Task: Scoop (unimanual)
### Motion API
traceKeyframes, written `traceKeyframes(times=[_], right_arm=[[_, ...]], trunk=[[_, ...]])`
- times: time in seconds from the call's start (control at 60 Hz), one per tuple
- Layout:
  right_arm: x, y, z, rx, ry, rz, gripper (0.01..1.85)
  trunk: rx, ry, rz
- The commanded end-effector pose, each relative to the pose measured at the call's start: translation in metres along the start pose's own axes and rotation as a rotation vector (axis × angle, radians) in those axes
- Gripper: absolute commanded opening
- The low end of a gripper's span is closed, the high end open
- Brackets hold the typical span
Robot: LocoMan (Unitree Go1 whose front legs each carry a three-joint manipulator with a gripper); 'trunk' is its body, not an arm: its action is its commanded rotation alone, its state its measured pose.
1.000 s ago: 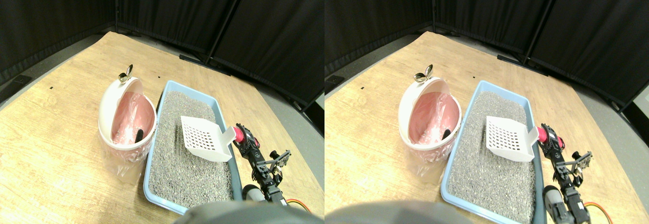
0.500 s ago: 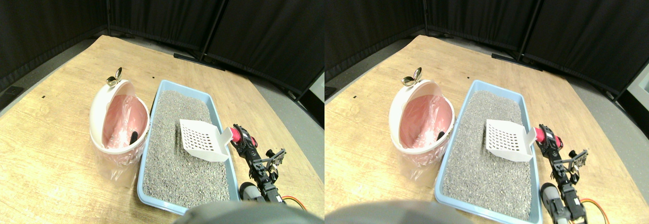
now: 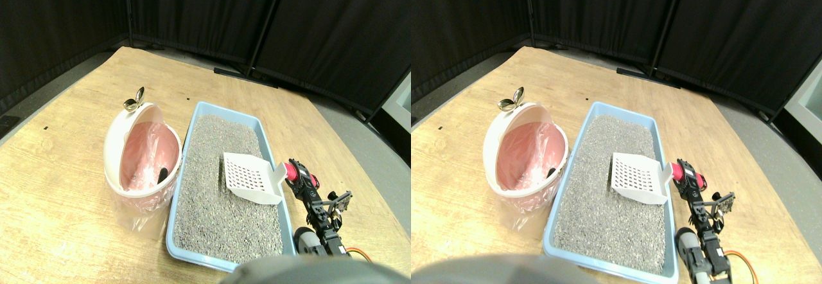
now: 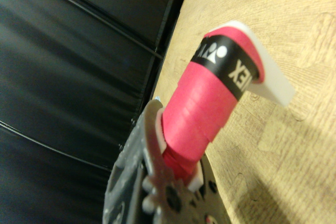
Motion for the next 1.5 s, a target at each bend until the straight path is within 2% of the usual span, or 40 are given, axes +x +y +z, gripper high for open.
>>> traceKeyframes(times=[0.017,0.317,0.55,0.633,0.667,0.683,0.7,0.767,0.817,0.967,1.217,1.3,1.317,1.333,1.367,1.383,1.417,1.45,1.467,1.483,1.5], right_arm=[[0.003,-0.001,-0.010,0.043,-0.009,0.006,0.07],[0.004,-0.007,0.000,0.005,0.054,-0.025,0.06],[0.006,-0.007,0.004,-0.030,0.107,-0.035,0.17],[0.006,-0.006,0.007,-0.055,0.155,-0.049,0.71],[0.006,-0.006,0.008,-0.059,0.161,-0.051,0.78],[0.006,-0.005,0.010,-0.056,0.188,-0.062,1.01],[0.006,-0.005,0.010,-0.056,0.188,-0.062,1.01],[0.004,-0.002,0.016,-0.046,0.254,-0.071,1.31],[0.005,-0.002,0.020,-0.029,0.284,-0.057,1.45],[0.002,0.000,0.031,-0.015,0.329,-0.045,1.60],[-0.008,-0.001,0.037,0.022,0.309,-0.016,1.49],[-0.013,-0.001,0.040,0.028,0.282,0.004,1.36],[-0.014,-0.001,0.040,0.016,0.268,0.017,1.26],[-0.014,-0.001,0.040,0.016,0.268,0.017,1.26],[-0.017,-0.001,0.042,0.020,0.250,0.023,1.05],[-0.017,-0.001,0.042,0.020,0.250,0.023,1.05],[-0.019,-0.002,0.043,0.009,0.233,0.045,0.76],[-0.020,-0.002,0.043,0.008,0.222,0.054,0.63],[-0.020,-0.002,0.043,0.008,0.222,0.054,0.63],[-0.022,-0.003,0.044,0.003,0.190,0.123,0.30],[-0.022,-0.003,0.044,0.003,0.190,0.123,0.30]], trunk=[[-0.002,-0.002,0.007],[0.001,-0.003,-0.001],[0.000,-0.002,-0.002],[-0.001,0.000,-0.001],[-0.001,0.000,-0.001],[-0.002,-0.002,-0.002],[-0.002,-0.002,-0.002],[0.000,-0.001,-0.003],[-0.002,-0.001,-0.003],[-0.003,0.001,-0.004],[0.001,0.004,-0.012],[0.005,0.009,-0.016],[0.005,0.009,-0.016],[0.006,0.010,-0.017],[0.007,0.010,-0.019],[0.007,0.010,-0.019],[0.008,0.011,-0.021],[0.009,0.012,-0.023],[0.009,0.015,-0.024],[0.009,0.015,-0.024],[0.009,0.015,-0.024]])
